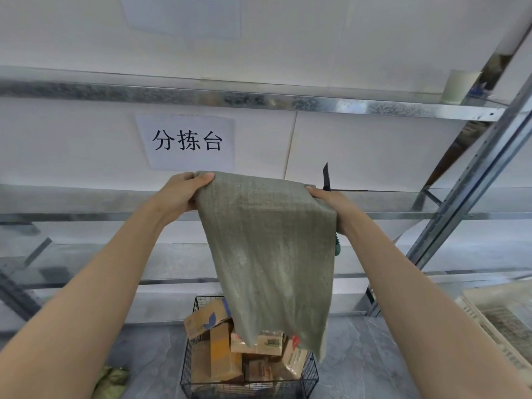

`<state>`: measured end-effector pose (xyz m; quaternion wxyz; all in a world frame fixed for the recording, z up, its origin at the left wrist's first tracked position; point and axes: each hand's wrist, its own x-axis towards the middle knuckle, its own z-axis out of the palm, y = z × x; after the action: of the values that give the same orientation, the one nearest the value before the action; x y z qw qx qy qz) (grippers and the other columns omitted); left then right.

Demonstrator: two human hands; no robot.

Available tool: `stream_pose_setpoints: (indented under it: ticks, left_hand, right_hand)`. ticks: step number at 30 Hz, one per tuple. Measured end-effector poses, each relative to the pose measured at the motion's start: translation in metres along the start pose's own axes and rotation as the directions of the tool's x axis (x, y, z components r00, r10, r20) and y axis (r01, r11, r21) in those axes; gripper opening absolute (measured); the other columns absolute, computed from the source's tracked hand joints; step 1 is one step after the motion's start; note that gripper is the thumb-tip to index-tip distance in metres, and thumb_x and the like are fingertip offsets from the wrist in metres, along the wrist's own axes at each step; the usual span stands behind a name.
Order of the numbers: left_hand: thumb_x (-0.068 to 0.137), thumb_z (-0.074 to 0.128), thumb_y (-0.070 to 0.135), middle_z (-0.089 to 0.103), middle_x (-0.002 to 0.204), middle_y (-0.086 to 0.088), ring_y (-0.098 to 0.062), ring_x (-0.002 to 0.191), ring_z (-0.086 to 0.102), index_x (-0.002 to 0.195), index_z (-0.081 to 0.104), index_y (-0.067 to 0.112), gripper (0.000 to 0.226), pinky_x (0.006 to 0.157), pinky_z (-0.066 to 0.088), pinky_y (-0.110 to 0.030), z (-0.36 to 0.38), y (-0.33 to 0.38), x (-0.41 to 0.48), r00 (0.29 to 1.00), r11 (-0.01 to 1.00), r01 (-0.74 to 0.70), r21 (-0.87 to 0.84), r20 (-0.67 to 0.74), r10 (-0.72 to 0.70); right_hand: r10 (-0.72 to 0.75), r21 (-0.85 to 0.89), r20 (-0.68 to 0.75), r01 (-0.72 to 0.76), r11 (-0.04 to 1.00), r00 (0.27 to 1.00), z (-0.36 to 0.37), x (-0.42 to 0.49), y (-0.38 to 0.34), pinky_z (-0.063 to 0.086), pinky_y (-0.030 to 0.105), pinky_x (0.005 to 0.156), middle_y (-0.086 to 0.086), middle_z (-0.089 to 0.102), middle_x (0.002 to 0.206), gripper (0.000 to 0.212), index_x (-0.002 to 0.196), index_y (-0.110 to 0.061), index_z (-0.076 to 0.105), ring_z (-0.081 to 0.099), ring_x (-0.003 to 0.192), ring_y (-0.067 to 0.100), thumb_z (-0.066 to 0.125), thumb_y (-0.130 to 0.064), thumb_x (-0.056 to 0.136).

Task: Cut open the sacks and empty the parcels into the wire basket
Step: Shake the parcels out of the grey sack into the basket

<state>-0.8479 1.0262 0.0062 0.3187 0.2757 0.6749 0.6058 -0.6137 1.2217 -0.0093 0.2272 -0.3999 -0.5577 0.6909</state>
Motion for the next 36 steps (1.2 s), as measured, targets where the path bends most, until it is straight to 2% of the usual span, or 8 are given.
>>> stream_pose_setpoints:
  ticks: [3,8,12,18,24,30,33,36]
  left_hand:
    - [0.09,0.062,0.029,0.051,0.127,-0.01,-0.016,0.099,0.059,0.129,0.046,0.013,0.045,0.069,0.05,-0.027,0.002,0.0,-0.002,1.0,1.0,0.005,-0.002,-0.029,-0.005]
    - [0.073,0.074,0.015,0.048,0.121,0.001,-0.014,0.104,0.059,0.148,0.016,0.03,0.096,0.072,0.055,-0.026,0.0,0.005,-0.008,0.97,0.999,0.037,-0.019,0.239,-0.032]
    - [0.082,0.07,0.008,0.056,0.122,-0.007,-0.02,0.109,0.059,0.134,0.045,0.016,0.059,0.086,0.051,-0.031,0.002,0.008,-0.006,0.979,0.975,-0.045,0.216,0.202,0.0]
    - [0.086,0.063,0.004,0.068,0.102,-0.007,-0.013,0.084,0.069,0.107,0.062,0.003,0.02,0.066,0.056,-0.022,-0.007,0.005,-0.001,0.995,0.999,0.011,0.031,0.102,-0.014]
    - [0.091,0.056,0.006,0.073,0.085,-0.002,-0.008,0.073,0.071,0.102,0.063,0.005,0.013,0.063,0.058,-0.021,-0.011,0.005,0.0,0.989,0.946,0.119,-0.301,0.124,-0.085]
    - [0.091,0.054,0.0,0.061,0.095,-0.003,-0.011,0.081,0.062,0.112,0.052,0.011,0.025,0.066,0.056,-0.023,-0.016,0.003,0.004,0.999,0.804,0.0,-0.595,-0.027,-0.021]
    - [0.088,0.056,-0.003,0.062,0.108,-0.008,-0.015,0.089,0.065,0.126,0.047,0.011,0.042,0.069,0.056,-0.023,-0.016,0.004,0.002,0.991,0.922,-0.029,-0.385,0.107,0.076]
    - [0.082,0.068,0.002,0.057,0.124,-0.012,-0.018,0.104,0.062,0.133,0.039,0.009,0.059,0.082,0.053,-0.028,-0.013,0.002,0.001,0.971,0.987,-0.108,0.115,0.226,0.08]
  right_hand:
    - [-0.062,-0.043,-0.054,0.059,0.997,0.997,0.004,0.0,-0.005,0.055,0.034,0.073,0.014,0.068,0.097,0.036,0.115,0.002,0.064,0.065,0.075,0.021,0.07,-0.017,0.085]
    - [-0.093,-0.032,-0.112,0.089,0.995,0.989,0.002,0.002,-0.002,0.05,0.027,0.059,0.008,0.061,0.079,0.019,0.101,-0.001,0.063,0.059,0.067,0.018,0.069,-0.008,0.084]
    - [-0.104,0.022,-0.042,0.105,0.994,0.994,-0.001,0.0,-0.001,0.05,0.027,0.066,0.006,0.063,0.086,0.025,0.109,-0.009,0.06,0.061,0.074,0.017,0.068,-0.014,0.087]
    - [-0.057,-0.15,0.263,0.099,0.984,0.963,-0.015,-0.006,-0.016,0.043,0.031,0.064,0.003,0.058,0.081,0.04,0.108,-0.021,0.063,0.054,0.07,0.019,0.068,-0.049,0.079]
    - [-0.079,-0.211,0.311,0.15,0.966,0.947,-0.011,-0.007,-0.019,0.041,0.028,0.057,0.004,0.062,0.086,0.031,0.108,-0.015,0.063,0.054,0.073,0.017,0.066,0.001,0.081]
    - [-0.098,-0.211,0.181,0.136,0.968,0.979,-0.004,-0.004,-0.017,0.038,0.023,0.046,0.004,0.053,0.076,0.02,0.092,-0.008,0.059,0.045,0.062,0.013,0.068,0.003,0.079]
    - [-0.117,-0.207,0.118,0.139,0.968,0.986,-0.004,-0.002,-0.013,0.036,0.023,0.045,0.003,0.048,0.07,0.018,0.085,-0.008,0.056,0.041,0.056,0.011,0.069,0.003,0.079]
    - [-0.119,-0.185,0.037,0.124,0.975,0.992,-0.004,-0.001,-0.008,0.037,0.024,0.045,0.003,0.048,0.069,0.017,0.085,-0.008,0.056,0.04,0.054,0.011,0.069,0.0,0.08]
